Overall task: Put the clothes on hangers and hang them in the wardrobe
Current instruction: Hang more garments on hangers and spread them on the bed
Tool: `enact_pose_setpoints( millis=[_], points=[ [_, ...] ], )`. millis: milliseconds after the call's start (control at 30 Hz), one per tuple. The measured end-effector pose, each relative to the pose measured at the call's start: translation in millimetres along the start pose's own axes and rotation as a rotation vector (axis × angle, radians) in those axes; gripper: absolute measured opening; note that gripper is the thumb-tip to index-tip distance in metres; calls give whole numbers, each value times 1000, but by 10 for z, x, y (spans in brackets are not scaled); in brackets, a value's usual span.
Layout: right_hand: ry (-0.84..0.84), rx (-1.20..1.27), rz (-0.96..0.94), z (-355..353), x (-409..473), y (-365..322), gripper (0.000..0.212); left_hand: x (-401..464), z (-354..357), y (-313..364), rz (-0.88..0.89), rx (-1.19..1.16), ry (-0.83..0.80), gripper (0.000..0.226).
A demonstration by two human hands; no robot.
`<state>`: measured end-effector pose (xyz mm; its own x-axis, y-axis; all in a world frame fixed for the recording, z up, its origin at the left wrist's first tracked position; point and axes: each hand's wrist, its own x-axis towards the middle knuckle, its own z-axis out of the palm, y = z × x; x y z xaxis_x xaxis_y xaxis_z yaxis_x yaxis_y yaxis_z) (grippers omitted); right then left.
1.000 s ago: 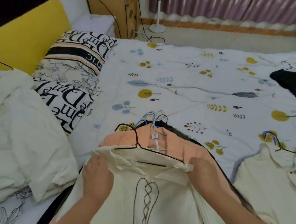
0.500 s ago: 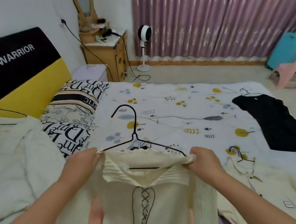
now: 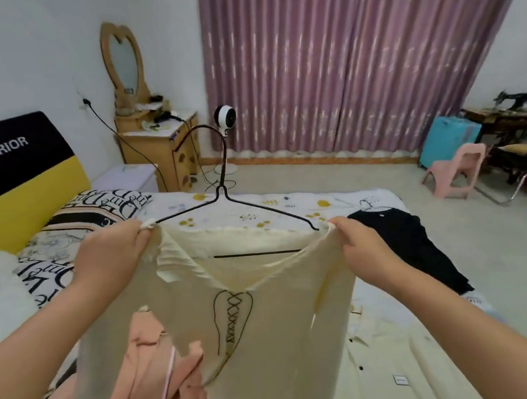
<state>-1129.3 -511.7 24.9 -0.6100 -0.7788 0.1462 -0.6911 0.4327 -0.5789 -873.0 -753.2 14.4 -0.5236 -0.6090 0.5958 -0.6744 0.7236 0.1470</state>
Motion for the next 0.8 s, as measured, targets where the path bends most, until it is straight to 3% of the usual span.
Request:
enact_pose_setpoints(
  millis=[100, 267, 467, 800],
  points=[
    [115, -33, -32, -466, -3, 247, 33, 127, -116, 510, 7, -19, 54, 32],
    [285, -73, 15, -1067, 65, 557, 24, 406, -151, 1140, 62, -48, 101, 35],
    [434, -62, 93, -1496, 298, 947, 24, 885, 37, 1701, 106, -112, 61, 36],
    [522, -159, 188, -1870, 1234, 1609, 28, 1752, 847, 2349, 168, -135, 23, 37]
  ],
)
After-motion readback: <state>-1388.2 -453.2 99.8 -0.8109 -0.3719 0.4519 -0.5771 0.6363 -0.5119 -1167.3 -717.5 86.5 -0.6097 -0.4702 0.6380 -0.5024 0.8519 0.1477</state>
